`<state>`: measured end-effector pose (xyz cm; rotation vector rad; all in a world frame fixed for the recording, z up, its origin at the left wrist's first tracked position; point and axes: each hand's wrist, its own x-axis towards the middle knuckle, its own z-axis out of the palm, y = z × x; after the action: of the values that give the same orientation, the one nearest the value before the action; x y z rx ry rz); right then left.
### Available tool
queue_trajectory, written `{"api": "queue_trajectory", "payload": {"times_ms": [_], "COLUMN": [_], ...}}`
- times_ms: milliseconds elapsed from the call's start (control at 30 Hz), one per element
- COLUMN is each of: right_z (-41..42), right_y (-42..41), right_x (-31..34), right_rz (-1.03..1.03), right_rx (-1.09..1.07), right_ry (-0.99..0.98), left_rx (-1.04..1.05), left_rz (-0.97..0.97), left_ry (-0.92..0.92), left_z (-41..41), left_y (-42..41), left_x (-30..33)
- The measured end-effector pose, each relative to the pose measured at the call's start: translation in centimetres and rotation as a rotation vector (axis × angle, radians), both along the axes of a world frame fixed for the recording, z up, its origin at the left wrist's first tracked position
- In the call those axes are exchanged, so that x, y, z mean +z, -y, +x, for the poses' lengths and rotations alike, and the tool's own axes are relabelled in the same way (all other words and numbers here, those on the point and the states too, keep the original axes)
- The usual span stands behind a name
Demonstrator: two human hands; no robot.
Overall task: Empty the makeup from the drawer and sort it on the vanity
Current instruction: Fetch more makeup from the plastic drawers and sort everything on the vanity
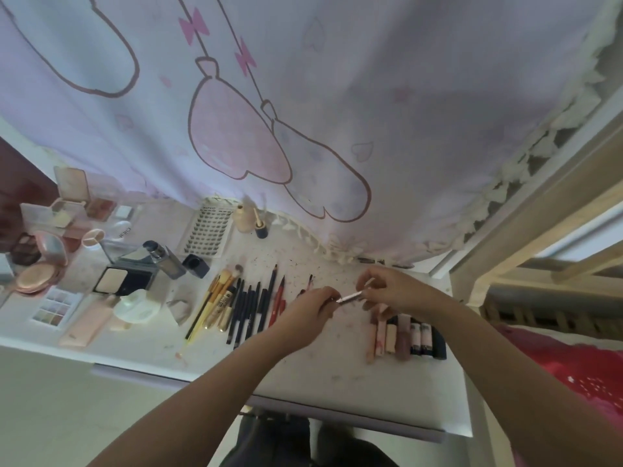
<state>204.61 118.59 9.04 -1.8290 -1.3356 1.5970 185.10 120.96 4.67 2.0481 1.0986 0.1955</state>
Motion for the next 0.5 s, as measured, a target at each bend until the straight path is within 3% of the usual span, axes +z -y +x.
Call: {"api": "queue_trajectory", "payload": {"times_ms": [200, 400, 500], "right_z": [-0.7, -0.8, -0.9], "right_y": [0.6, 1.6, 1.9], "right_x": [1.3, 1.7, 1.7], "right_rz": [0.031, 0.032, -0.006], "right_rx": [0.121, 0.061, 0.069], "right_ry": [0.211, 0.069, 0.104], "left_rx": [-0.022, -0.02, -0.039], "left_rz": [0.037, 0.027, 0.045], "left_ry": [0.016, 0.025, 0.027], "left_z": [-0.3, -0.4, -0.6], "left_y": [0.4, 0.9, 1.2], "left_x": [1.3, 1.6, 1.5]}}
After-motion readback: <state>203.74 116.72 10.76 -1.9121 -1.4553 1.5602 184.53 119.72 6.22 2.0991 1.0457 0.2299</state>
